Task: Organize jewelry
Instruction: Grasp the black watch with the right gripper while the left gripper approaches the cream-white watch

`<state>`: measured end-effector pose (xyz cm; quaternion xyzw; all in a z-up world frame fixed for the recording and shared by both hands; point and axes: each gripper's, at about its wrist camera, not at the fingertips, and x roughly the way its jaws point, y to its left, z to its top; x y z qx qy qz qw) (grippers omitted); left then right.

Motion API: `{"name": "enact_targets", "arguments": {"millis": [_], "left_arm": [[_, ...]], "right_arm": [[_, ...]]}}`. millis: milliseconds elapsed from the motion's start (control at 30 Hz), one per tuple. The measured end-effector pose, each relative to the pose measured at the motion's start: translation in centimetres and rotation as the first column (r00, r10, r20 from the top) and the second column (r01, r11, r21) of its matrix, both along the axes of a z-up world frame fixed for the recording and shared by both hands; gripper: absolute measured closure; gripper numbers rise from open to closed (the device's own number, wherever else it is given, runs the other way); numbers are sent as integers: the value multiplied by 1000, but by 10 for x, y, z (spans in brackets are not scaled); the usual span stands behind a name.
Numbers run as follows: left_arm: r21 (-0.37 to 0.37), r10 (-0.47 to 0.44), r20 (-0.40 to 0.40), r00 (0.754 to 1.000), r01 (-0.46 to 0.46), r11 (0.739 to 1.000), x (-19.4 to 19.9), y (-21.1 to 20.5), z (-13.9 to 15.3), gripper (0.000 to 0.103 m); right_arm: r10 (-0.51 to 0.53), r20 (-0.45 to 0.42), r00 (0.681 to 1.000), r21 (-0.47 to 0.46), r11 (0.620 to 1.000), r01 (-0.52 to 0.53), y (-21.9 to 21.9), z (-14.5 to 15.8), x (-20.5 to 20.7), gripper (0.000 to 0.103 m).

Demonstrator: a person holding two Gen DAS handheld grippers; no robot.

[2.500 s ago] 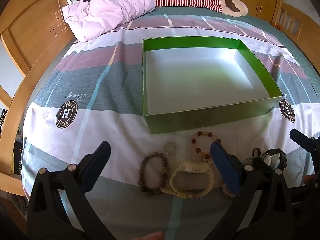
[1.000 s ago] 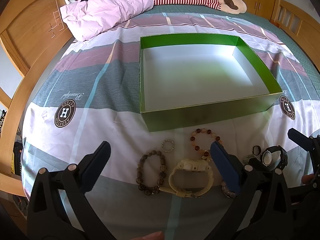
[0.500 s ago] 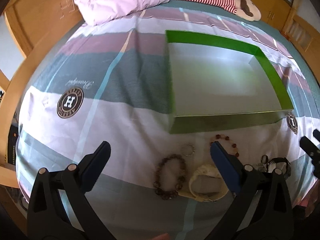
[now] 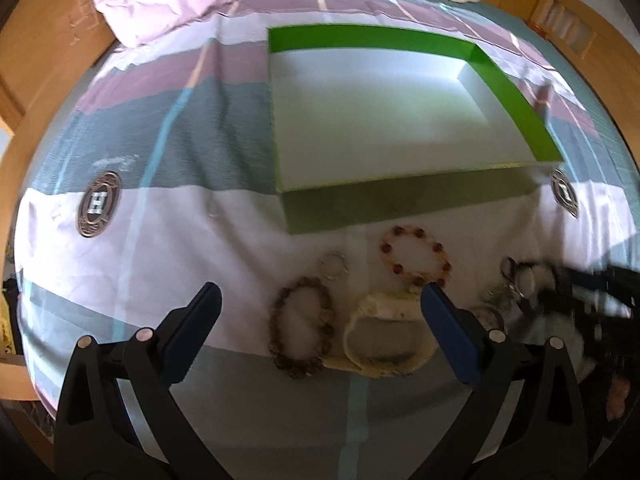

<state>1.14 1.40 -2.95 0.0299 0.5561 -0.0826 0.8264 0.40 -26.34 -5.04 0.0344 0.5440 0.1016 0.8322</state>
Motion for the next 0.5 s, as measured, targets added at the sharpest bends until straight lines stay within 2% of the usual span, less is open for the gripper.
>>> {"name": "enact_targets", "arguments": {"millis": [67,100,133,167,267,300,333,467,500], "left_arm": [[-8,-16,-31,999,16,1000,-2,-2,-6,2],[-12,-23,-44,999,22,1000,-2,-3,-9,6],[-12,-29,-56,998,28,1000,-2,-4,-13,15],[-3,-35,-74,997,35,999,-2,-6,-18,20],[-39,-45,-79,996,42,998,-2,-9,-22,28],[-37,-49,-72,996,47,998,-3,-10,-21,30],[-34,-50,-68,996,48,998,-3,-11,-21,30],[-33,-13,-46,999,12,999,2,-5,-21,30],[-25,1,-35,999,-2,1000,2,-3,-21,30]], "right_arm": [[-57,44,997,-52,997,59,-5,4,3,64],[-86,77,993,-76,993,92,-8,6,5,64],[-103,95,990,-78,991,111,-11,8,7,64],[-112,98,989,-66,991,119,-13,8,8,64],[-124,76,989,18,992,123,-15,5,9,60],[-125,74,989,34,992,123,-19,6,10,54],[-129,81,988,44,991,125,-22,8,10,50],[-164,125,979,46,986,159,-28,16,9,44],[-174,124,977,52,984,168,-30,17,10,39]]}}
